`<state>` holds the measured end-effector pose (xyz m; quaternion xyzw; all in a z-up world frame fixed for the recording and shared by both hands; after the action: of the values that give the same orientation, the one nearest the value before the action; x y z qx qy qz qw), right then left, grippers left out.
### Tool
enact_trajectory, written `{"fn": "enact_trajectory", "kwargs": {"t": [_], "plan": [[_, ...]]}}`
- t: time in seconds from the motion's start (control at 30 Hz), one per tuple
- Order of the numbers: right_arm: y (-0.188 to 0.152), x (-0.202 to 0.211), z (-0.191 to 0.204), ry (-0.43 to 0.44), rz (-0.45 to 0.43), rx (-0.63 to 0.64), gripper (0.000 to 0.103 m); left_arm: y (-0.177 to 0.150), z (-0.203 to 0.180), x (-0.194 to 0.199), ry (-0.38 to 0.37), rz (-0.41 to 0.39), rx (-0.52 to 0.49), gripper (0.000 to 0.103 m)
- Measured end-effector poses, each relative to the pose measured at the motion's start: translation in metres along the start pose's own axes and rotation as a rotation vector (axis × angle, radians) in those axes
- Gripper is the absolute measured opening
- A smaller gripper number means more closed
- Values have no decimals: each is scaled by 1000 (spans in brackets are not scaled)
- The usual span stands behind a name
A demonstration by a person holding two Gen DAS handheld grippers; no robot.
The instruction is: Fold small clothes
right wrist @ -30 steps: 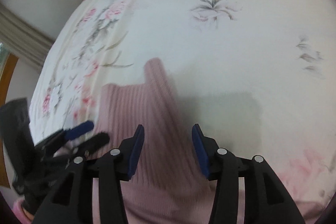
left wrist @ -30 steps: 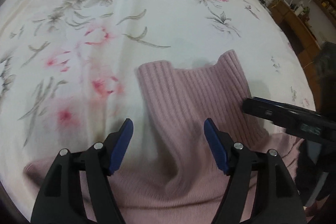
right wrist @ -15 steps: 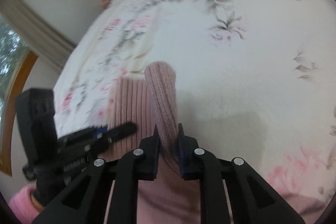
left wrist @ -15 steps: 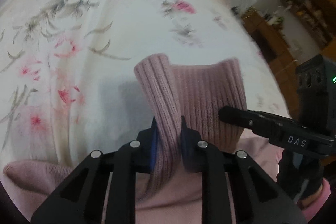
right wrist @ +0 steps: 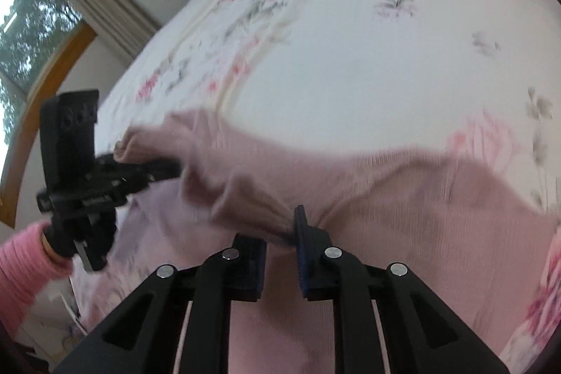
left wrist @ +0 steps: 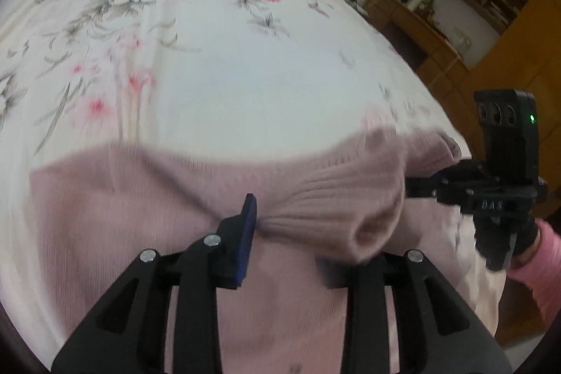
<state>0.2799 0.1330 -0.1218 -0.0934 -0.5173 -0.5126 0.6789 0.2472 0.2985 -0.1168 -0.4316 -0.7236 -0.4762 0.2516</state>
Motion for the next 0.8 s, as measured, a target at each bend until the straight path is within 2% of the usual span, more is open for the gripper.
{"fn": "enact_trajectory", "kwargs": {"t": [0.07, 0.13, 0.23, 0.33, 0.37, 0.47, 0.53, 0.57, 0.6, 0.63, 0.67, 0.77, 0.8], "plan": [[-16, -2, -3, -3, 37, 1, 22, -22, 6, 5, -6, 40, 2, 38], [-32, 0, -7, -4, 71, -1, 22, -41, 15, 10, 1, 77, 6, 38], [-47, 12, -9, 25, 80, -12, 25, -54, 29, 18, -33, 101, 71, 40], [-38, 23, -14, 56, 38, -70, 40, -42, 42, 24, -78, 65, 164, 47], [-31, 23, -17, 63, 22, -95, 41, -27, 48, 16, -75, 49, 217, 48], [-5, 11, -32, 70, -3, -182, 41, -11, 56, -6, -94, 67, 298, 48], [10, -4, -46, 66, -3, -243, 41, -1, 63, -25, -74, 76, 342, 47], [16, -11, -53, 71, 3, -273, 41, 4, 65, -35, -62, 80, 356, 45], [21, -24, -60, 80, 22, -306, 41, 8, 67, -43, -49, 81, 368, 38], [23, -33, -66, 68, 43, -328, 39, 12, 68, -49, -34, 82, 371, 29], [26, -41, -72, 56, 43, -342, 28, 16, 68, -53, -23, 80, 368, 24], [33, -45, -78, 25, 10, -311, 14, 30, 67, -58, 37, 66, 302, 20], [34, -44, -82, 27, -10, -328, 13, 31, 68, -60, 42, 74, 294, 20]]}}
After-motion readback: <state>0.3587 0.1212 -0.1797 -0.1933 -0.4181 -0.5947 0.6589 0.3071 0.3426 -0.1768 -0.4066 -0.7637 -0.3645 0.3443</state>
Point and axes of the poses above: each gripper's, at about its wrist camera, not at the fingertips, and x roughly against the way its jaws point, z to its left, y to its top, the point moved 4 cm from there along -x, roughly the way its jaws point, and after that the axes turned 3 degrees about y, right-handed, at the moved point
